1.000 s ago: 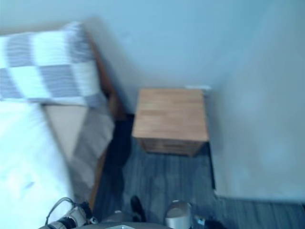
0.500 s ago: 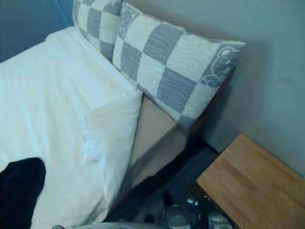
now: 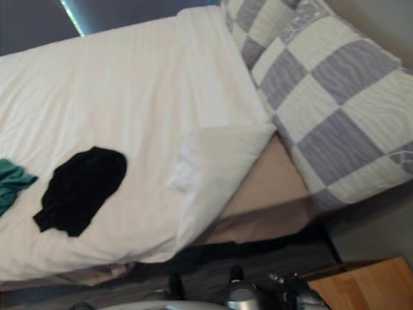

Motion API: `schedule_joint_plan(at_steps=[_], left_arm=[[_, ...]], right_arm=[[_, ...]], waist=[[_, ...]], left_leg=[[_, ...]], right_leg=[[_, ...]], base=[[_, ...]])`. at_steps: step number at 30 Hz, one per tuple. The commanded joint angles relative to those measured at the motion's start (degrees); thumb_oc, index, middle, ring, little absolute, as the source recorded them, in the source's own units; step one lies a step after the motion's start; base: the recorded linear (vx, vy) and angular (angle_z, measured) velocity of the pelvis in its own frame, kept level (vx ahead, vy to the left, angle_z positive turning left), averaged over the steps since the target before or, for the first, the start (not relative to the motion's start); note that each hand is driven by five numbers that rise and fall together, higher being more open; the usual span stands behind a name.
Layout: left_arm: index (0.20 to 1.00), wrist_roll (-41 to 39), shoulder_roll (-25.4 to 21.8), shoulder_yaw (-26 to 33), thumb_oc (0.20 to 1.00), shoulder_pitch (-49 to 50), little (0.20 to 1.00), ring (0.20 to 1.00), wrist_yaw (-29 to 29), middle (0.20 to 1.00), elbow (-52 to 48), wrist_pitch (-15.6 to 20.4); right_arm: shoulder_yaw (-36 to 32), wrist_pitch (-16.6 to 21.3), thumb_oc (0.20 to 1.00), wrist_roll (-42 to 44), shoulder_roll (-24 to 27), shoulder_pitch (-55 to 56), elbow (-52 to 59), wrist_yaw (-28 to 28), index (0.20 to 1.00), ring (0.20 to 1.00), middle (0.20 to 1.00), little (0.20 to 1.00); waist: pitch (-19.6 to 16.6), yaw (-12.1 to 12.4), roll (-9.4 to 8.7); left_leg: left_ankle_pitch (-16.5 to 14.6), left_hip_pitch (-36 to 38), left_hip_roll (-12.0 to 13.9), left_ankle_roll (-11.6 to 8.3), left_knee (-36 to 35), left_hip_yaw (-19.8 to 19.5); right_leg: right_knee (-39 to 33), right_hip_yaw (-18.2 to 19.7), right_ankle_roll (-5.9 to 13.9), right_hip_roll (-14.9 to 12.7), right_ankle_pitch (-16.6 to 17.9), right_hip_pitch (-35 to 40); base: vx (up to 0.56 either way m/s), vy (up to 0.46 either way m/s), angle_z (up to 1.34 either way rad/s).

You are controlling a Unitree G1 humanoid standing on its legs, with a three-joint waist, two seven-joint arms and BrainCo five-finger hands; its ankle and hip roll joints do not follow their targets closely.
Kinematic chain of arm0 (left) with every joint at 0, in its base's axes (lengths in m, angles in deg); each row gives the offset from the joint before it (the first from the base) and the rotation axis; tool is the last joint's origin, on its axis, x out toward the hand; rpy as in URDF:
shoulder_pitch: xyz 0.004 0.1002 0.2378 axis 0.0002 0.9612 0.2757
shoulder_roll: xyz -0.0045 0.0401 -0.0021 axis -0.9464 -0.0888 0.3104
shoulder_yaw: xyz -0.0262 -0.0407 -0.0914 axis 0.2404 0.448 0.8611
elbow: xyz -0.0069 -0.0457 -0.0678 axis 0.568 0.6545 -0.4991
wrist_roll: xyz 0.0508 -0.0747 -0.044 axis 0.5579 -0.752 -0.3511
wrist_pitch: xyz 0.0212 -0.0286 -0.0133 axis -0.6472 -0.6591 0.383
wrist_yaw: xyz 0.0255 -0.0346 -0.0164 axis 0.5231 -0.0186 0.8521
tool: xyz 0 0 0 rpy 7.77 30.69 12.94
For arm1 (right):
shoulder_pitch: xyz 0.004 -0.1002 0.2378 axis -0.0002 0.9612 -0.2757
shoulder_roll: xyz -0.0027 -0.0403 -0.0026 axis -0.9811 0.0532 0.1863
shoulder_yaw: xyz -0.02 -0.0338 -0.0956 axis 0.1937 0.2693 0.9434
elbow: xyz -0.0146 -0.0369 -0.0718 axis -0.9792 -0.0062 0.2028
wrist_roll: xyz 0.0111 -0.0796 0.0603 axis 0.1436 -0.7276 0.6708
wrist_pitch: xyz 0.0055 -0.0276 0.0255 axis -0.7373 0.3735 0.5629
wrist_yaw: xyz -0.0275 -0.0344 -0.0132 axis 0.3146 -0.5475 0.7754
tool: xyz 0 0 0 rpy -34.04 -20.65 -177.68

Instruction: Tidy up the quilt and then pick up the clothes from the bed and put them into the laundry hamper.

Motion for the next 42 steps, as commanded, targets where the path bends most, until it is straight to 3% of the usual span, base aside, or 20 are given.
schedule_joint_plan(at_steps=[1,2,3,11,12,15,18,19,22,23,27,31,34,36,38,39,42], left_arm=[[1.0,4.2,-3.9,-0.1,1.0,0.7,1.0,1.0,1.0,1.0,1.8,-0.3],[1.0,4.3,-3.9,-0.5,1.0,0.6,1.0,1.0,1.2,1.0,1.6,-0.5],[1.0,-28.8,-5.6,12.6,1.0,2.4,1.0,1.0,23.1,1.0,3.1,17.9],[1.0,-26.4,-4.6,11.2,1.0,1.9,1.0,1.0,24.3,1.0,2.2,18.4],[1.0,-26.3,-4.3,11.8,1.0,2.4,1.0,1.0,23.9,1.0,1.7,16.7],[1.0,-26.0,-4.8,13.1,1.0,4.2,1.0,1.0,23.0,1.0,0.2,14.7],[1.0,-24.3,-6.0,15.0,1.0,7.1,1.0,1.0,21.6,1.0,-2.3,13.8],[1.0,-23.5,-6.7,16.2,1.0,9.2,1.0,1.0,21.2,1.0,-3.7,13.6],[1.0,-23.1,-7.5,16.7,1.0,9.4,1.0,1.0,20.7,1.0,-4.1,13.2],[1.0,-23.1,-8.2,16.6,1.0,8.9,1.0,1.0,20.7,1.0,-4.3,12.9],[1.0,-23.4,-8.4,16.2,1.0,7.8,1.0,1.0,20.2,1.0,-4.7,12.0],[1.0,-23.0,-9.3,14.9,1.0,5.8,1.0,1.0,19.8,1.0,-4.5,10.5],[1.0,-23.7,-13.2,13.5,1.0,1.2,1.0,1.0,20.0,1.0,-4.1,9.4],[1.0,-25.8,-16.0,12.9,1.0,-1.3,1.0,1.0,20.3,1.0,-4.3,8.6],[1.0,-25.9,-16.5,12.8,1.0,-1.5,1.0,1.0,20.2,1.0,-4.4,8.6],[1.0,-25.4,-17.5,12.4,1.0,-1.7,1.0,1.0,19.9,1.0,-4.2,9.0],[1.0,-24.3,-18.5,12.0,1.0,-1.6,1.0,1.0,19.9,1.0,-3.7,10.1]], right_arm=[[1.4,0.7,1.0,0.9,-2.1,-1.1,-1.7,-0.5,1.0,1.0,1.0,1.0],[1.6,0.8,1.0,0.9,-2.2,-1.1,-1.8,-0.7,1.0,1.0,1.0,1.0],[2.0,5.8,1.0,4.1,-6.6,0.7,0.5,0.6,1.0,1.0,1.0,1.0],[0.6,5.3,1.0,12.5,-7.9,0.8,-1.4,1.1,1.0,1.0,1.0,1.0],[-1.7,8.1,1.0,16.4,-7.5,1.3,1.2,1.5,1.0,1.0,1.0,1.0],[-3.0,11.7,1.0,14.1,-5.4,2.7,11.4,-2.6,1.0,1.0,1.0,1.0],[-4.7,9.3,1.0,11.5,-1.7,4.0,29.5,-8.2,1.0,1.0,1.0,1.0],[-6.8,8.0,1.0,8.3,1.9,4.5,42.2,-11.6,1.0,1.0,1.0,1.0],[-10.1,5.5,1.0,6.5,6.6,3.6,53.5,-12.7,1.0,1.0,1.0,1.0],[-13.0,3.4,1.0,6.2,11.2,1.4,61.9,-13.1,1.0,1.0,1.0,1.0],[-16.5,-2.5,1.0,4.7,19.8,-5.8,71.8,-10.3,1.0,1.0,1.0,1.0],[-11.4,-8.6,1.0,-4.3,26.4,-16.5,67.3,-8.6,1.0,1.0,1.0,1.0],[-0.3,-11.7,1.0,-11.5,29.7,-32.4,53.9,-9.0,1.0,1.0,1.0,1.0],[8.9,-9.8,1.0,-10.3,31.8,-43.0,40.9,-9.5,1.0,1.0,1.0,1.0],[10.7,-9.4,1.0,-10.3,32.1,-45.1,38.2,-9.4,1.0,1.0,1.0,1.0],[15.4,-9.2,1.0,-9.9,32.1,-49.9,32.0,-8.7,1.0,1.0,1.0,1.0],[19.4,-9.4,1.0,-10.1,29.5,-52.8,26.2,-7.4,1.0,1.0,1.0,1.0]], waist=[[-2.0,1.0,-5.42],[-2.1,0.9,-5.36],[-3.6,1.9,-8.19],[-4.7,1.9,-8.27],[-5.0,1.9,-8.52],[-5.3,1.9,-9.31],[-5.2,1.9,-10.33],[-5.0,1.9,-11.08],[-4.7,2.0,-11.64],[-4.2,2.1,-11.97],[-3.3,3.0,-12.04],[-2.1,5.4,-12.52],[1.4,8.8,-15.46],[4.3,11.4,-17.31],[4.9,11.9,-17.54],[5.8,13.4,-18.08],[6.2,15.4,-18.99]], left_leg=[[-3.9,1.8,-2.2,-0.57,-0.2,0.1],[-3.9,1.9,-2.3,-0.58,-0.5,0.1],[-5.4,2.4,-4.4,1.51,-1.4,-1.9],[-5.3,0.9,-5.1,0.95,-1.4,-2.4],[-5.3,1.1,-5.0,0.75,-1.4,-2.1],[-5.5,1.1,-4.9,0.66,-1.4,-1.7],[-5.4,0.7,-4.7,0.47,-1.4,-1.5],[-5.3,0.1,-4.4,0.34,-1.4,-1.1],[-5.2,-0.7,-4.1,0.14,-1.4,-0.7],[-5.0,-1.7,-3.9,-0.16,-1.4,-0.4],[-4.7,-2.7,-3.7,-0.63,-1.4,-0.9],[-4.2,-3.7,-3.6,-0.73,-1.4,-2.2],[-2.5,-7.1,-2.5,-1.07,-1.2,-3.3],[-1.8,-9.8,-1.9,-1.11,-0.5,-4.7],[-1.6,-10.1,-1.9,-1.11,-0.4,-5.1],[-1.4,-10.7,-2.0,-1.13,-0.3,-6.2],[-1.4,-11.1,-2.2,-1.24,-0.3,-7.4]], right_leg=[[-5.1,3.5,4.23,-2.3,1.5,1.5],[-5.3,3.4,4.34,-2.3,1.6,1.5],[1.7,9.1,7.4,-5.2,2.5,-3.6],[-3.9,9.5,6.99,-3.8,3.9,-1.7],[-4.9,9.9,7.08,-3.7,4.1,-0.9],[-5.6,10.0,7.18,-3.7,4.3,-0.7],[-6.0,9.7,7.28,-3.7,4.4,-1.0],[-6.0,9.2,7.38,-3.7,4.3,-1.6],[-6.0,8.8,7.5,-3.5,4.2,-2.4],[-6.0,8.6,7.54,-3.2,4.3,-3.2],[-6.0,8.9,7.25,-2.6,4.1,-4.0],[-6.0,8.6,7.01,-2.5,3.9,-4.0],[-6.0,7.7,6.91,-1.6,4.6,-5.9],[-6.0,7.0,6.72,-0.6,5.2,-6.9],[-6.0,6.8,6.64,-0.4,5.2,-7.0],[-6.0,6.2,6.38,0.1,5.2,-6.9],[-6.0,5.1,6.33,0.4,5.1,-6.6]], base=[[0.01,0.09,0.06],[0.01,0.089,-0.02],[0.0,0.042,0.03],[0.04,0.009,-0.01],[0.17,-0.026,0.03],[0.16,-0.048,0.0],[0.1,-0.059,-0.03],[0.07,-0.051,0.01],[0.02,-0.054,0.06],[-0.02,-0.042,0.07],[0.06,0.0,0.1],[0.1,-0.03,0.1],[-0.12,-0.277,0.33],[-0.15,-0.327,0.12],[-0.02,-0.133,0.25],[0.03,-0.092,0.36],[0.05,-0.123,0.32]])
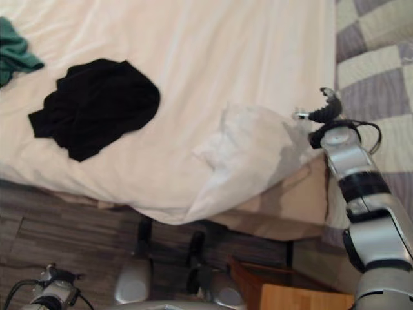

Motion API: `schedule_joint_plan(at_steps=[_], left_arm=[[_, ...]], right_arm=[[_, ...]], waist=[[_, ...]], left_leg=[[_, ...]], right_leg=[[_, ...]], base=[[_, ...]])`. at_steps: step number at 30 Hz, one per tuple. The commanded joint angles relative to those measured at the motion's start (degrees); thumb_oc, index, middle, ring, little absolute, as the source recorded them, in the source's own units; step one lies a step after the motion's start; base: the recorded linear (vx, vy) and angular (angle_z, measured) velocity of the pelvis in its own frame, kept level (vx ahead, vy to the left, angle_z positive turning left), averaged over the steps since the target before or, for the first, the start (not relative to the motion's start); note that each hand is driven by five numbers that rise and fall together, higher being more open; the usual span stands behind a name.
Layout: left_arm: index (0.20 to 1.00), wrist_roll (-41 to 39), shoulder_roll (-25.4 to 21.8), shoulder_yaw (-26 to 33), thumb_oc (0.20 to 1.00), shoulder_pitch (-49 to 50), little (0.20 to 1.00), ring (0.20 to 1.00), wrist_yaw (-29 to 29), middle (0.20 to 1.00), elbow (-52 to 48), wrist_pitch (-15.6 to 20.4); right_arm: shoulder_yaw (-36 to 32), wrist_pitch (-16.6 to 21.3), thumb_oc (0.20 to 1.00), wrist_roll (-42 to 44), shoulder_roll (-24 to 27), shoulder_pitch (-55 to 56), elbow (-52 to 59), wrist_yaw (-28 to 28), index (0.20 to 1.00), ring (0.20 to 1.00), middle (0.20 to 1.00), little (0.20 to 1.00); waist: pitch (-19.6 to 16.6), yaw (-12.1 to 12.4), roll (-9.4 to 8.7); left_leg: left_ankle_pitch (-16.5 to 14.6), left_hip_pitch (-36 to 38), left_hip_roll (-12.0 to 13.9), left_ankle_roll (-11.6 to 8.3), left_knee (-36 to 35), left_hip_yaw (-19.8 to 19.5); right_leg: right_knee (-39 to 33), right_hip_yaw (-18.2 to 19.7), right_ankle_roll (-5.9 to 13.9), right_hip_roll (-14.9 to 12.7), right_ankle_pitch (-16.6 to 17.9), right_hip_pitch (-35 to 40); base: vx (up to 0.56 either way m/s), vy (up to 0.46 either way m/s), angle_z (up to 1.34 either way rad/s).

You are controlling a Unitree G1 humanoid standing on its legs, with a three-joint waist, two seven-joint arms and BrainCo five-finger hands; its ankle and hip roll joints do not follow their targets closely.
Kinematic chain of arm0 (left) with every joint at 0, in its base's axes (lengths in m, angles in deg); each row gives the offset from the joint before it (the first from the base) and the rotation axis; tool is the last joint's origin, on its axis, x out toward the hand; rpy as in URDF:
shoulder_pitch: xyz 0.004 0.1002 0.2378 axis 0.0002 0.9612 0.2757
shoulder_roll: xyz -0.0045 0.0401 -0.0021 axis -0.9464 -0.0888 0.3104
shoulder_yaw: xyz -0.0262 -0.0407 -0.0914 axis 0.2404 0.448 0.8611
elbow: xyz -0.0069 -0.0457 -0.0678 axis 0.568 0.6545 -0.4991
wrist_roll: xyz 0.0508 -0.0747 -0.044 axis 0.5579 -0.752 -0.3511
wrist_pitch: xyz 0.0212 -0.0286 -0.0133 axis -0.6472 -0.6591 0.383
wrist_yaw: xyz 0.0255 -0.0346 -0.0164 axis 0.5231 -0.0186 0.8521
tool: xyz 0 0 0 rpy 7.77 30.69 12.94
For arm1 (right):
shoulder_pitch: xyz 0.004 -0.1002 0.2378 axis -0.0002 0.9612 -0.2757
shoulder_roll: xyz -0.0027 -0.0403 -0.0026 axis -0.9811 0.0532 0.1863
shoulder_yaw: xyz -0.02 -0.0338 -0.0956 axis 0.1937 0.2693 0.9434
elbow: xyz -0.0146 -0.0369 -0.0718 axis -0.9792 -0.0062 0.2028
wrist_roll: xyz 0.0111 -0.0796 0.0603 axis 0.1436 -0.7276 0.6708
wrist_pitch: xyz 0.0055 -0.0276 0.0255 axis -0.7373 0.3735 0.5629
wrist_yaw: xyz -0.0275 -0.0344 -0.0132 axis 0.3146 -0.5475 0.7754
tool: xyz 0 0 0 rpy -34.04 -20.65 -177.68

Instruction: Tidy up the quilt and then pick up the clothes from the bed and put them into the laundry hamper.

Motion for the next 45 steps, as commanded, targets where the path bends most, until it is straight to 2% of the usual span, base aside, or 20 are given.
schedule_joint_plan(at_steps=[1,7,8,9,11,12,17,20,22,23,24,25,28,29,32,33,37,38,39,45], left_arm=[[1.0,0.7,-3.7,-0.3,1.0,2.6,1.0,1.0,1.0,1.0,0.2,0.1],[1.0,1.8,-3.9,-1.9,1.0,2.1,1.0,1.0,1.7,1.0,-0.5,0.1],[1.0,1.7,-3.9,-2.0,1.0,2.0,1.0,1.0,1.7,1.0,-0.7,-0.1],[1.0,1.7,-3.9,-2.3,1.0,1.6,1.0,1.0,1.8,1.0,-1.2,-0.7],[1.0,1.8,-3.8,-2.4,1.0,1.5,1.0,1.0,1.8,1.0,-1.5,-1.2],[1.0,1.7,-3.9,-2.6,1.0,1.2,1.0,1.0,1.9,1.0,-2.1,-1.9],[1.0,1.3,-4.0,-3.3,1.0,-0.1,1.0,1.0,2.3,1.0,-2.5,-3.0],[1.0,1.5,-4.1,-3.6,1.0,-0.6,1.0,1.0,2.0,1.0,-2.8,-3.4],[1.0,2.3,-4.0,-3.7,1.0,-0.5,1.0,1.0,1.8,1.0,-3.0,-3.4],[1.0,2.9,-3.7,-3.7,1.0,0.1,1.0,1.0,2.0,1.0,-3.3,-3.0],[1.0,3.0,-3.7,-3.7,1.0,0.2,1.0,1.0,2.1,1.0,-3.3,-3.0],[1.0,3.7,-3.3,-3.4,1.0,0.8,1.0,1.0,2.3,1.0,-3.7,-3.0],[1.0,4.3,-2.3,-2.7,1.0,1.7,1.0,1.0,3.1,1.0,-4.4,-3.5],[1.0,5.2,-1.6,-2.1,1.0,2.5,1.0,1.0,3.3,1.0,-5.6,-4.3],[1.0,5.2,-0.5,-1.5,1.0,3.3,1.0,1.0,3.5,1.0,-7.1,-5.5],[1.0,4.4,0.3,-1.0,1.0,3.8,1.0,1.0,3.7,1.0,-8.3,-6.3],[1.0,4.7,1.0,-0.2,1.0,3.3,1.0,1.0,2.1,1.0,-9.8,-7.5],[1.0,4.7,1.0,-0.2,1.0,3.2,1.0,1.0,2.0,1.0,-9.9,-7.5],[1.0,4.7,0.8,-0.3,1.0,2.9,1.0,1.0,1.4,1.0,-10.4,-7.8],[1.0,4.4,0.7,-0.4,1.0,2.5,1.0,1.0,-0.1,1.0,-10.3,-7.7]], right_arm=[[2.8,1.3,1.0,-2.9,0.1,-3.1,-1.0,0.7,1.0,1.0,1.0,1.0],[7.5,-2.9,1.0,-2.8,-5.9,-3.2,-2.8,1.9,1.0,1.0,1.0,1.0],[7.6,-3.3,0.918,-2.9,-6.4,-3.0,-2.6,1.8,0.918,0.918,0.918,0.918],[7.6,-4.9,0.495,-3.6,-7.8,-2.1,-2.2,2.1,0.495,0.495,0.495,0.495],[7.7,-5.6,0.329,-4.1,-8.5,-1.7,-2.0,2.1,0.329,0.329,0.329,0.329],[8.3,-7.3,0.2,-5.4,-9.4,-0.7,-1.6,2.8,0.2,0.2,0.2,0.2],[10.0,-7.9,0.2,-4.5,-11.7,0.8,-3.6,0.3,0.2,0.2,0.2,0.2],[9.5,-5.8,0.2,-2.0,-12.6,0.9,-5.0,-2.9,0.2,0.2,0.2,0.2],[8.3,-2.8,0.2,0.6,-12.5,1.0,-5.1,-5.3,0.2,0.2,0.2,0.2],[6.1,0.1,0.2,2.0,-12.0,1.7,-3.6,-7.5,0.2,0.2,0.2,0.2],[5.6,0.2,0.2,2.0,-11.9,1.9,-3.0,-7.7,0.2,0.2,0.2,0.2],[3.2,1.5,0.2,2.3,-11.2,3.8,0.6,-9.6,0.2,0.2,0.2,0.2],[-1.0,1.1,0.2,1.7,-10.1,9.3,9.1,-11.6,0.2,0.2,0.2,0.2],[-4.2,0.8,0.2,1.6,-9.8,14.9,15.3,-12.7,0.2,0.2,0.2,0.2],[-8.4,-0.5,0.2,-0.2,-9.8,24.2,23.9,-13.0,0.2,0.2,0.2,0.2],[-11.2,-0.8,0.2,-2.9,-9.7,31.0,28.2,-12.6,0.2,0.2,0.2,0.2],[-15.2,0.1,0.2,-4.9,-11.2,41.9,31.6,-11.0,0.2,0.2,0.2,0.2],[-15.5,0.4,0.269,-5.3,-11.3,42.8,31.5,-11.0,0.269,0.269,0.269,0.269],[-16.0,1.0,1.0,-4.4,-11.9,44.4,30.6,-11.7,1.0,1.0,1.0,1.0],[-17.8,3.0,1.0,-1.1,-14.7,48.4,24.9,-15.0,1.0,1.0,1.0,1.0]], waist=[[-0.3,1.4,-3.41],[0.0,2.5,-3.66],[0.1,2.5,-3.65],[0.3,2.5,-3.66],[0.3,2.5,-3.66],[0.6,2.5,-3.72],[1.5,2.5,-3.56],[1.9,2.5,-3.18],[1.9,2.2,-2.84],[1.7,1.6,-2.63],[1.6,1.5,-2.61],[1.3,0.7,-2.55],[1.0,-1.2,-2.42],[0.8,-2.7,-2.17],[0.6,-5.1,-1.5],[0.7,-6.8,-0.76],[1.1,-10.0,0.98],[1.2,-10.3,1.22],[1.5,-10.8,1.7],[1.8,-12.3,3.21]], left_leg=[[-5.9,2.3,-3.8,1.72,-0.7,1.4],[-5.8,2.7,-3.7,1.64,-0.9,1.0],[-5.8,2.8,-3.7,1.63,-0.9,1.0],[-5.9,2.9,-3.7,1.63,-0.9,1.0],[-5.9,3.0,-3.7,1.66,-0.9,1.0],[-6.0,3.1,-3.6,1.66,-1.0,1.0],[-5.9,3.3,-3.4,1.69,-1.2,1.1],[-5.7,3.3,-3.3,1.66,-1.4,1.4],[-5.5,3.4,-3.1,1.58,-1.7,1.9],[-5.5,3.5,-3.0,1.45,-1.8,2.6],[-5.5,3.5,-3.0,1.43,-1.8,2.7],[-5.6,3.8,-2.9,1.42,-1.8,3.1],[-5.8,4.3,-3.0,1.54,-1.7,3.7],[-6.0,4.7,-3.0,1.68,-1.6,4.1],[-6.2,5.4,-3.0,1.89,-1.5,4.7],[-6.3,6.0,-2.9,2.01,-1.4,5.3],[-6.3,7.3,-2.8,2.0,-1.2,6.8],[-6.4,7.5,-2.8,2.01,-1.2,6.9],[-6.3,7.8,-2.9,2.01,-1.1,7.1],[-6.0,8.7,-2.7,1.84,-0.9,8.2]], right_leg=[[-0.5,6.7,5.22,-3.4,0.0,0.0],[-0.5,6.2,5.19,-3.3,0.0,0.7],[-0.5,6.2,5.22,-3.3,0.0,0.7],[-0.5,6.2,5.28,-3.3,0.1,0.8],[-0.5,6.2,5.29,-3.3,0.1,0.9],[-0.5,6.2,5.37,-3.4,0.2,1.0],[-0.5,6.4,5.52,-3.4,0.5,0.8],[-0.5,6.5,5.72,-3.5,0.6,0.5],[-0.5,6.3,5.94,-3.8,0.7,0.4],[-0.5,6.3,6.14,-4.0,0.8,0.3],[-0.5,6.3,6.2,-4.1,0.8,0.2],[-0.5,6.7,6.34,-4.3,0.9,0.1],[-0.5,8.0,6.41,-4.3,1.1,0.0],[-0.5,9.2,6.38,-4.3,1.3,-0.1],[-0.5,11.0,6.35,-4.5,1.4,-0.2],[-0.3,12.1,6.37,-4.6,1.6,-0.3],[-0.4,14.0,6.53,-5.0,1.8,-0.2],[-0.4,14.2,6.59,-5.1,1.8,-0.1],[-0.4,14.5,6.65,-5.2,1.9,0.0],[-0.5,14.6,6.65,-5.6,1.8,0.5]], base=[[0.04,-0.072,0.29],[0.02,-0.028,0.12],[0.0,0.0,0.0],[0.0,0.0,0.0],[-0.01,-0.015,0.02],[-0.02,-0.044,0.04],[-0.04,-0.044,-0.02],[-0.07,-0.021,-0.04],[-0.08,-0.021,-0.05],[-0.08,-0.021,-0.03],[-0.09,-0.04,-0.03],[-0.05,-0.026,-0.03],[-0.07,-0.018,-0.04],[-0.06,0.005,-0.03],[-0.07,0.033,-0.21],[-0.06,0.04,-0.41],[-0.08,0.034,-0.38],[-0.07,0.016,-0.38],[-0.07,0.008,-0.41],[-0.03,0.018,-0.19]])
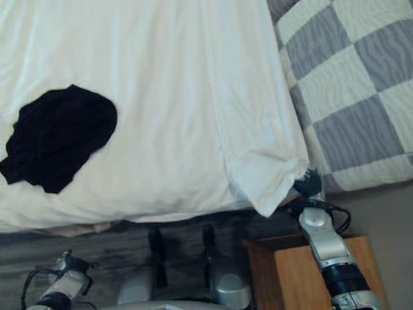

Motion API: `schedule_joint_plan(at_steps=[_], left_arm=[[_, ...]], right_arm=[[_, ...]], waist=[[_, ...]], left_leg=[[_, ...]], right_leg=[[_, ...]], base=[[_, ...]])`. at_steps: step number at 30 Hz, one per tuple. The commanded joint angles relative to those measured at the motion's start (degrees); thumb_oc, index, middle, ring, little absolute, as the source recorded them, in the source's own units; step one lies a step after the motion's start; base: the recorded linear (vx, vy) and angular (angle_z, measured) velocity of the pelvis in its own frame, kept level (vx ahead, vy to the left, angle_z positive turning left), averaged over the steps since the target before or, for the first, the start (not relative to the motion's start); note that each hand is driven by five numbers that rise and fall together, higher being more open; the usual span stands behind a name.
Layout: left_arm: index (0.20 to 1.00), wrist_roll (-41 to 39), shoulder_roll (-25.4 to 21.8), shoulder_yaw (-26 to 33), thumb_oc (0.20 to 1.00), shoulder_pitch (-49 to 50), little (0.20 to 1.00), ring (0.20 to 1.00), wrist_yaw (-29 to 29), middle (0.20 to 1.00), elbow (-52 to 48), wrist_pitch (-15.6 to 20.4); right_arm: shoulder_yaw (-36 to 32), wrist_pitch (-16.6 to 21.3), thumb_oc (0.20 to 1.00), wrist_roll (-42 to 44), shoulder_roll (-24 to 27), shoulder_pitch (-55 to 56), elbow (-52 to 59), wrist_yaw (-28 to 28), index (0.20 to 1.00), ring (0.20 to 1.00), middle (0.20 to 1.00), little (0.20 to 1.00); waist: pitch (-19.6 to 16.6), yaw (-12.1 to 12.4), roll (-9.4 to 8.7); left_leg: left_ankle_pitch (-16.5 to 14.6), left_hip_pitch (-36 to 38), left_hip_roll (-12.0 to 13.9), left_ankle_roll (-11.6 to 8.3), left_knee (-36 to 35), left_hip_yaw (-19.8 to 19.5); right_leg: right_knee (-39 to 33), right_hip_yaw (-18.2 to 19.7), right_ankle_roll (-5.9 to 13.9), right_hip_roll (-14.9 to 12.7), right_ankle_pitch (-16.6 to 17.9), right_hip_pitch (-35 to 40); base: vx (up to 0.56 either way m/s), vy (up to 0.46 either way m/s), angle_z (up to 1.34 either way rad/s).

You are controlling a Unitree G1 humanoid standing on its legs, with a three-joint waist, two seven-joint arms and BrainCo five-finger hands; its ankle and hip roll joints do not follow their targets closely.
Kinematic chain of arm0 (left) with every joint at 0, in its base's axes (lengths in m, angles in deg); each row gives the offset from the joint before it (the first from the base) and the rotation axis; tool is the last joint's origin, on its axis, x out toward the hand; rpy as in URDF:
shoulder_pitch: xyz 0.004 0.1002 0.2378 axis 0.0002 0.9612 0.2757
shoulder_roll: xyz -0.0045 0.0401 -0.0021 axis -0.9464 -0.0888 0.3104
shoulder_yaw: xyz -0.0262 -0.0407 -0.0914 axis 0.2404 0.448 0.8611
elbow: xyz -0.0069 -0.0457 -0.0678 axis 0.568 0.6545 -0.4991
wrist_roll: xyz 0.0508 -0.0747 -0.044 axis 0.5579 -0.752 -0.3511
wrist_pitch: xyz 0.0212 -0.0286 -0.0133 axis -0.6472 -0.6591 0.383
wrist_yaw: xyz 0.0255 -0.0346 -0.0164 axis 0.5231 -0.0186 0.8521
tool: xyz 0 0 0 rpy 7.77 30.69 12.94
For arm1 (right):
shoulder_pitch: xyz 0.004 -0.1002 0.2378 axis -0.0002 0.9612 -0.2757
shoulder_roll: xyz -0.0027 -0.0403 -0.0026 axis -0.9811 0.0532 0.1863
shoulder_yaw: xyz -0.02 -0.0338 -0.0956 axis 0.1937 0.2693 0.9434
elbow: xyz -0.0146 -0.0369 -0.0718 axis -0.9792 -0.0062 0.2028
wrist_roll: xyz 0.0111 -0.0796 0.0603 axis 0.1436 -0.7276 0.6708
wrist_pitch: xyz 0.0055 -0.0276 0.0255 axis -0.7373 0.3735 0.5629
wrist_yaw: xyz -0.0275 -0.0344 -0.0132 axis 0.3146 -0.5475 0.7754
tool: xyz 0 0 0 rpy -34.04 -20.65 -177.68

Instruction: Tidy up the quilt and then pick up the clothes from the bed and put them into the laundry hamper.

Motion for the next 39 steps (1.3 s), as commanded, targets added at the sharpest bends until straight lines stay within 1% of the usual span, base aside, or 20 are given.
schedule_joint_plan(at_steps=[1,6,10,13,15,17,19,21,22,23,24,25,26,29,31,33,34,36,37,39], left_arm=[[1.0,1.0,-1.5,0.4,1.0,0.1,1.0,1.0,-0.4,1.0,4.3,-1.1],[1.0,0.9,-2.0,1.4,1.0,0.5,1.0,1.0,-1.1,1.0,5.5,-0.6],[1.0,2.3,-3.1,2.2,1.0,0.5,1.0,1.0,-1.8,1.0,6.6,-0.3],[1.0,4.1,-4.7,3.1,1.0,0.9,1.0,1.0,-1.6,1.0,8.6,0.3],[1.0,4.8,-5.2,3.4,1.0,1.0,1.0,1.0,-1.2,1.0,9.4,0.5],[1.0,5.5,-5.4,3.7,1.0,1.0,1.0,1.0,-1.0,1.0,9.9,0.5],[1.0,6.3,-5.3,4.2,1.0,1.5,1.0,1.0,-0.7,1.0,10.2,0.2],[1.0,6.3,-5.0,4.5,1.0,2.2,1.0,1.0,-0.5,1.0,9.7,-0.1],[1.0,6.0,-4.3,4.9,1.0,3.2,1.0,1.0,-0.1,1.0,8.5,-1.0],[1.0,5.6,-4.0,4.9,1.0,3.6,1.0,1.0,0.1,1.0,7.7,-1.6],[1.0,5.4,-3.9,4.9,1.0,3.7,1.0,1.0,0.2,1.0,7.3,-1.8],[1.0,4.6,-3.6,4.7,1.0,3.8,1.0,1.0,0.3,1.0,5.9,-3.2],[1.0,4.4,-3.6,4.7,1.0,3.8,1.0,1.0,0.4,1.0,5.7,-3.4],[1.0,2.5,-3.0,3.8,1.0,2.9,1.0,1.0,0.8,1.0,4.1,-6.0],[1.0,1.1,-2.7,2.7,1.0,2.0,1.0,1.0,1.4,1.0,4.4,-6.9],[1.0,0.5,-2.6,2.3,1.0,1.7,1.0,1.0,1.8,1.0,4.7,-7.1],[1.0,-0.1,-3.0,1.6,1.0,0.4,1.0,1.0,2.7,1.0,5.8,-7.6],[1.0,-0.3,-3.4,1.3,1.0,-0.3,1.0,1.0,3.0,1.0,6.4,-7.8],[1.0,-0.7,-4.2,1.1,1.0,-1.3,1.0,1.0,3.6,1.0,7.2,-8.0],[1.0,-1.3,-5.6,0.9,1.0,-2.3,1.0,1.0,4.6,1.0,8.0,-7.7]], right_arm=[[-2.0,-2.9,1.0,3.7,-1.7,6.3,-4.5,-4.6,1.0,1.0,1.0,1.0],[-6.0,-8.4,1.0,3.1,-3.5,9.9,-14.7,-9.1,1.0,1.0,1.0,1.0],[-7.7,-10.0,1.0,2.4,-2.8,11.5,-22.9,-12.1,1.0,1.0,1.0,1.0],[-8.8,-12.0,1.0,1.9,-1.5,12.9,-30.0,-12.0,1.0,1.0,1.0,1.0],[-9.1,-11.4,1.0,1.8,-1.0,13.2,-31.9,-11.0,1.0,1.0,1.0,1.0],[-9.5,-8.4,1.0,1.5,-0.7,13.5,-33.2,-10.5,1.0,1.0,1.0,1.0],[-10.0,1.6,1.0,3.2,-0.4,13.7,-30.9,-9.4,1.0,1.0,1.0,1.0],[-10.5,6.3,1.0,2.5,0.2,13.4,-26.0,-7.7,1.0,1.0,1.0,1.0],[-11.5,7.0,0.52,2.7,1.1,12.9,-15.9,-4.4,0.52,0.52,0.52,0.52],[-11.8,5.8,0.2,3.1,1.8,12.4,-9.6,-2.6,0.2,0.2,0.2,0.2],[-11.8,6.8,0.2,3.3,2.0,12.3,-7.9,-1.3,0.2,0.2,0.2,0.2],[-12.1,4.9,0.2,3.7,3.9,10.8,2.3,2.0,0.2,0.2,0.2,0.2],[-12.1,5.1,0.2,3.9,4.2,10.5,3.6,2.6,0.2,0.2,0.2,0.2],[-11.0,2.1,0.2,3.2,7.0,4.8,16.6,5.8,0.2,0.2,0.2,0.2],[-8.5,-0.6,0.2,3.3,9.5,-2.0,22.7,7.6,0.2,0.2,0.2,0.2],[-7.5,-1.8,0.2,3.2,10.1,-4.3,23.2,7.4,0.2,0.2,0.2,0.2],[-5.0,-5.1,0.2,2.9,10.9,-9.7,21.7,6.6,0.2,0.2,0.2,0.2],[-3.6,-6.9,0.2,3.8,11.0,-12.4,19.8,6.0,0.2,0.2,0.2,0.2],[-1.5,-9.6,0.2,4.4,10.6,-15.8,16.4,5.2,0.2,0.2,0.2,0.2],[1.2,-11.1,0.2,7.7,9.8,-20.3,8.5,3.6,0.2,0.2,0.2,0.2]], waist=[[-1.9,-1.0,-2.43],[-2.5,-1.7,-3.0],[-3.0,-1.2,-4.24],[-4.4,-0.5,-6.79],[-5.0,-0.3,-7.95],[-5.5,-0.1,-8.71],[-6.1,0.1,-9.44],[-6.4,0.0,-9.55],[-6.4,-0.3,-9.44],[-6.4,-0.4,-9.34],[-6.5,-0.5,-9.34],[-6.3,-0.5,-9.03],[-6.4,-0.5,-9.03],[-5.7,0.0,-8.49],[-5.2,1.3,-8.22],[-4.9,1.8,-8.29],[-4.5,3.0,-8.9],[-4.1,3.6,-9.35],[-3.5,4.5,-10.01],[-2.4,6.3,-10.92]], left_leg=[[-5.0,1.8,-0.8,0.63,0.8,0.6],[-4.8,2.3,-0.2,0.56,1.0,1.5],[-5.0,2.5,0.4,0.38,1.4,1.6],[-5.3,3.0,1.3,0.04,1.7,1.9],[-5.5,3.1,1.7,-0.17,1.8,2.2],[-5.6,3.3,1.8,-0.24,1.9,2.1],[-5.9,3.6,1.9,-0.24,1.9,1.9],[-6.0,3.8,1.8,-0.16,1.9,1.6],[-6.4,4.3,1.6,0.0,1.9,1.5],[-6.5,4.4,1.6,0.05,1.9,1.6],[-6.4,4.2,1.6,0.05,1.9,1.7],[-6.9,4.4,1.6,0.13,2.0,1.8],[-6.7,4.1,1.6,0.12,2.0,1.8],[-7.0,3.8,1.5,0.17,2.3,1.6],[-7.0,2.9,1.4,0.28,2.8,1.0],[-7.0,2.6,1.4,0.31,3.0,0.7],[-7.1,1.6,1.5,0.37,3.9,-0.3],[-7.1,0.9,1.6,0.38,4.3,-0.8],[-7.1,-0.1,1.8,0.37,5.0,-1.5],[-7.0,-1.6,2.0,0.4,5.6,-2.6]], right_leg=[[-0.3,2.7,3.82,-3.1,0.3,-1.9],[-0.2,2.7,3.75,-3.0,0.2,-1.4],[0.0,2.0,3.91,-2.8,0.1,-0.6],[0.0,1.1,4.24,-2.4,0.0,0.4],[-0.1,0.8,4.44,-2.2,0.1,0.7],[-0.1,0.9,4.52,-2.0,0.1,0.9],[-0.2,1.2,4.57,-1.8,0.1,1.3],[-0.3,1.5,4.61,-1.8,0.1,1.3],[-0.2,1.8,4.63,-1.9,-0.1,1.6],[-0.3,2.0,4.62,-1.9,-0.2,1.5],[-0.3,2.1,4.59,-2.0,-0.1,1.3],[-0.4,2.3,4.6,-2.0,-0.4,1.4],[-0.4,2.4,4.56,-2.0,-0.3,1.2],[-0.4,2.8,4.38,-1.9,-0.4,0.9],[-0.4,2.8,4.17,-1.8,-0.5,0.7],[-0.4,2.8,4.1,-1.7,-0.5,0.7],[-0.3,2.5,3.94,-1.6,-0.5,0.7],[-0.2,2.2,3.87,-1.5,-0.4,0.6],[-0.1,1.8,3.82,-1.2,-0.3,0.4],[-0.1,0.8,3.77,-1.0,-0.2,0.0]], base=[[-0.02,0.07,-0.03],[0.01,0.019,-0.06],[0.05,-0.08,0.06],[0.1,-0.154,0.04],[0.08,-0.129,-0.05],[0.06,-0.077,-0.06],[0.08,-0.035,-0.05],[0.06,0.02,-0.09],[0.06,0.062,-0.07],[0.04,0.062,-0.07],[0.04,0.075,-0.17],[0.02,0.053,-0.17],[0.03,0.062,-0.1],[0.01,0.06,0.04],[0.06,0.042,0.03],[0.09,-0.048,0.09],[0.11,-0.094,0.12],[0.07,-0.175,0.21],[0.04,-0.297,0.35],[0.01,-0.341,0.36]])
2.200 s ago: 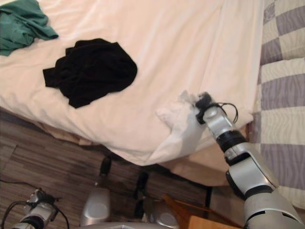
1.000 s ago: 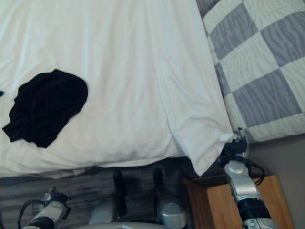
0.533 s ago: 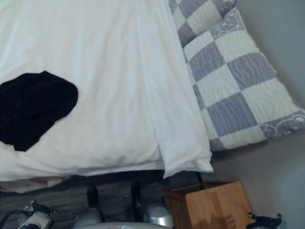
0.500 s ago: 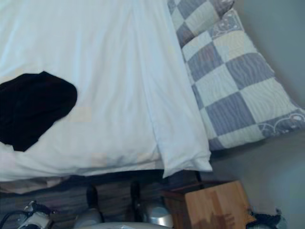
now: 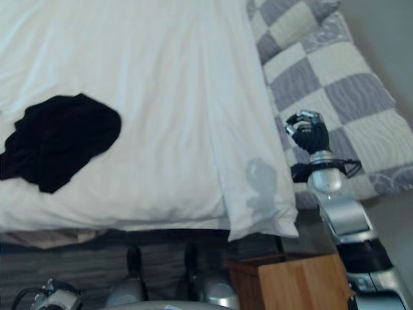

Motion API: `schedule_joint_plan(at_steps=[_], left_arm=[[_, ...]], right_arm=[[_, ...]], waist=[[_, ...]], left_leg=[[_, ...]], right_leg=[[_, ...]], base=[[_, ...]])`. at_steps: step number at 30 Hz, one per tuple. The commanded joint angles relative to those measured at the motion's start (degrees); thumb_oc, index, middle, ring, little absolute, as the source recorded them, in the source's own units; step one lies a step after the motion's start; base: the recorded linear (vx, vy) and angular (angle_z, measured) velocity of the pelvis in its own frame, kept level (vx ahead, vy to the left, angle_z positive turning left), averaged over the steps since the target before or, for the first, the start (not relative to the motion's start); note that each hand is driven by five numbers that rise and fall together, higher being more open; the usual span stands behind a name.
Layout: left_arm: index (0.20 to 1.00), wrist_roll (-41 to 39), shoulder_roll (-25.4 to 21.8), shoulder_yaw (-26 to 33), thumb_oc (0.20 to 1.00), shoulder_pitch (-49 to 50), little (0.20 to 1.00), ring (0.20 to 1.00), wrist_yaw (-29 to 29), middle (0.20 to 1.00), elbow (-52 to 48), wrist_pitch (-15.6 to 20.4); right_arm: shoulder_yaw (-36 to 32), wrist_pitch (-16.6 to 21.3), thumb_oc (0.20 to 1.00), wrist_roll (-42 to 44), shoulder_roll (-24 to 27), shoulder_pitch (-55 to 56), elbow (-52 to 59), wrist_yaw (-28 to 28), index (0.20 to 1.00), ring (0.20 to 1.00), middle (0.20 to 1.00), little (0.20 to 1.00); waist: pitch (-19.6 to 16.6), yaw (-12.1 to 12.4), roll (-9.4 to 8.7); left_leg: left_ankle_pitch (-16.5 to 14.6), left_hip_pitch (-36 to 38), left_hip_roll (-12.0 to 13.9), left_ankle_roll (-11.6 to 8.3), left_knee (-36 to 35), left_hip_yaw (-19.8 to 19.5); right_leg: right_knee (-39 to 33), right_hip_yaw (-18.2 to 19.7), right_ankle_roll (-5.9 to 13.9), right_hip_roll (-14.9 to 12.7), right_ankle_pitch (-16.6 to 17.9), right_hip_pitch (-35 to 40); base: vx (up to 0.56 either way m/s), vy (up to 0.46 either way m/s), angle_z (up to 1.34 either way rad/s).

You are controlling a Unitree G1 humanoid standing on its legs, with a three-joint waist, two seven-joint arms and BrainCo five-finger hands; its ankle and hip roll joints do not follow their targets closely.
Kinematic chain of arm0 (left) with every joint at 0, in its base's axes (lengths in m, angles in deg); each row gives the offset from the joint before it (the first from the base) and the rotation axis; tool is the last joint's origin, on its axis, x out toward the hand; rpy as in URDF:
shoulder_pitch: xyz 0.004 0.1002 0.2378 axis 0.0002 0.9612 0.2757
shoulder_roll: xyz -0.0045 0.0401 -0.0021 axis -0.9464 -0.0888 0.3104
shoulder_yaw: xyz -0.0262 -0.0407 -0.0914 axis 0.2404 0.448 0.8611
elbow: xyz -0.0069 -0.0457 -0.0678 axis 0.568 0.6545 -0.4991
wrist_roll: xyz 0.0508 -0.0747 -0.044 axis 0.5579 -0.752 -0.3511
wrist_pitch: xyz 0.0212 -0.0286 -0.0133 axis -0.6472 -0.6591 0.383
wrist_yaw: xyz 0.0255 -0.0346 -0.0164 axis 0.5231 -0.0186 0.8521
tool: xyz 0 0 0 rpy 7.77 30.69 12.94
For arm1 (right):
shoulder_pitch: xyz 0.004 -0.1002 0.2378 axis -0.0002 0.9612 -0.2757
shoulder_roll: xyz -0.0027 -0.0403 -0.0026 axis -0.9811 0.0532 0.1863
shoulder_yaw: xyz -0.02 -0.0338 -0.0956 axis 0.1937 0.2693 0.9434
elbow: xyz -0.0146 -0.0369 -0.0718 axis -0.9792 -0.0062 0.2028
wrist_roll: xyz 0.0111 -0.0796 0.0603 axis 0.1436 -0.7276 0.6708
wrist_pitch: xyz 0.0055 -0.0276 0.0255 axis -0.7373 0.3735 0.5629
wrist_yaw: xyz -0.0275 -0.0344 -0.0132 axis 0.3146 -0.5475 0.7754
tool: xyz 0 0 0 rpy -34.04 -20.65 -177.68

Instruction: Tidy up the quilt and then pick up the clothes from the bed and put them into the laundry hamper.

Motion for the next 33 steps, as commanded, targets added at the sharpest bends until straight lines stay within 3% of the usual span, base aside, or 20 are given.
schedule_joint_plan(at_steps=[1,5,9,12,15,18,22,24,25,29,33], left_arm=[[1.0,-3.0,-5.4,0.2,1.0,-2.7,1.0,1.0,4.2,1.0,1.3,-1.0],[1.0,-6.5,-8.7,-0.5,1.0,-4.9,1.0,1.0,4.3,1.0,4.1,1.9],[1.0,-6.8,-9.6,-0.1,1.0,-4.7,1.0,1.0,3.8,1.0,5.0,5.2],[1.0,-5.1,-9.2,0.3,1.0,-2.3,1.0,1.0,1.5,1.0,3.9,10.9],[1.0,-2.8,-7.5,0.1,1.0,-1.1,1.0,1.0,1.6,1.0,1.3,14.1],[1.0,-2.9,-5.9,-0.7,1.0,-1.2,1.0,1.0,2.6,1.0,-1.4,12.7],[1.0,-3.3,-5.6,-0.9,1.0,-1.2,1.0,1.0,2.9,1.0,-1.8,12.4],[1.0,-4.8,-3.0,-0.3,1.0,-1.9,1.0,1.0,4.7,1.0,-4.9,7.2],[1.0,-5.1,-2.5,0.2,1.0,-1.8,1.0,1.0,5.2,1.0,-4.9,6.5],[1.0,-5.3,-1.5,0.1,1.0,-1.5,1.0,1.0,5.7,1.0,-4.6,6.9],[1.0,-5.0,0.3,-1.8,1.0,-1.8,1.0,1.0,6.5,1.0,-3.1,9.3]], right_arm=[[1.1,-3.2,0.2,4.4,-0.2,-6.7,-9.7,-4.1,0.2,0.2,0.2,0.2],[6.9,-1.3,0.2,5.0,0.0,-19.3,-34.4,-6.0,0.2,0.2,0.2,0.2],[8.7,-1.3,0.2,7.9,1.3,-23.9,-42.7,-6.2,0.2,0.2,0.2,0.2],[8.6,1.6,0.2,12.7,2.7,-24.7,-47.7,-3.9,0.2,0.2,0.2,0.2],[6.5,3.3,0.2,14.0,0.8,-18.9,-43.8,-4.8,0.2,0.2,0.2,0.2],[3.8,5.1,0.2,13.5,-3.0,-8.3,-36.9,-7.3,0.2,0.2,0.2,0.2],[3.3,4.9,0.2,13.4,-3.7,-6.5,-35.5,-7.5,0.2,0.2,0.2,0.2],[0.9,10.4,0.2,9.5,-15.2,15.6,-25.4,-12.4,0.2,0.2,0.2,0.2],[0.4,12.6,0.2,9.8,-17.7,19.3,-25.3,-12.6,0.2,0.2,0.2,0.2],[-0.4,14.6,0.2,9.3,-19.9,22.9,-25.9,-11.2,0.2,0.2,0.2,0.2],[1.2,17.1,0.2,10.0,-21.4,22.8,-31.8,-10.6,0.2,0.2,0.2,0.2]], waist=[[4.3,3.8,-2.25],[7.3,7.9,-2.26],[9.0,9.3,-1.02],[11.1,9.7,2.06],[11.5,8.3,3.44],[11.4,6.2,3.55],[11.4,5.8,3.55],[10.9,0.2,2.45],[10.7,-1.1,2.26],[11.1,-2.6,2.64],[12.1,-3.4,5.18]], left_leg=[[-7.3,-1.8,1.1,0.76,5.6,-1.0],[-6.5,-6.4,1.1,0.46,6.7,-3.0],[-6.0,-8.6,0.6,0.33,6.4,-4.3],[-5.2,-10.0,-0.8,0.3,4.9,-5.6],[-5.0,-9.6,-1.9,0.58,3.7,-5.1],[-5.3,-8.9,-2.3,1.06,3.6,-4.0],[-5.5,-8.7,-2.3,1.17,3.7,-3.7],[-7.5,-7.3,-2.1,2.22,7.8,-0.8],[-8.1,-7.4,-2.1,2.49,9.4,-0.1],[-9.5,-7.1,-2.4,3.03,11.9,1.0],[-10.2,-6.7,-3.2,3.55,13.0,1.5]], right_leg=[[0.0,2.0,3.39,-1.8,-0.8,-1.3],[-0.1,0.0,3.3,-1.5,-0.8,-3.1],[-0.1,-0.9,3.43,-1.6,-0.8,-4.5],[-0.2,-0.8,3.21,-2.0,-1.1,-6.3],[0.1,-0.2,3.19,-2.8,-1.1,-7.6],[0.7,0.5,3.11,-3.2,-0.9,-8.2],[0.8,0.7,3.08,-3.2,-0.9,-8.2],[2.6,2.9,2.97,-3.6,-0.6,-8.0],[3.0,3.6,3.0,-3.8,-0.4,-8.0],[3.8,4.7,3.16,-4.2,-0.5,-7.7],[5.1,5.5,3.21,-5.4,-1.3,-7.6]], base=[[-0.04,-0.323,0.33],[-0.11,-0.259,0.35],[-0.17,-0.077,0.21],[-0.23,0.169,0.09],[-0.13,0.183,-0.04],[-0.06,0.165,-0.12],[-0.01,0.051,-0.17],[-0.05,0.114,-0.05],[-0.06,0.025,-0.1],[-0.08,0.019,-0.35],[-0.1,0.113,-0.26]])
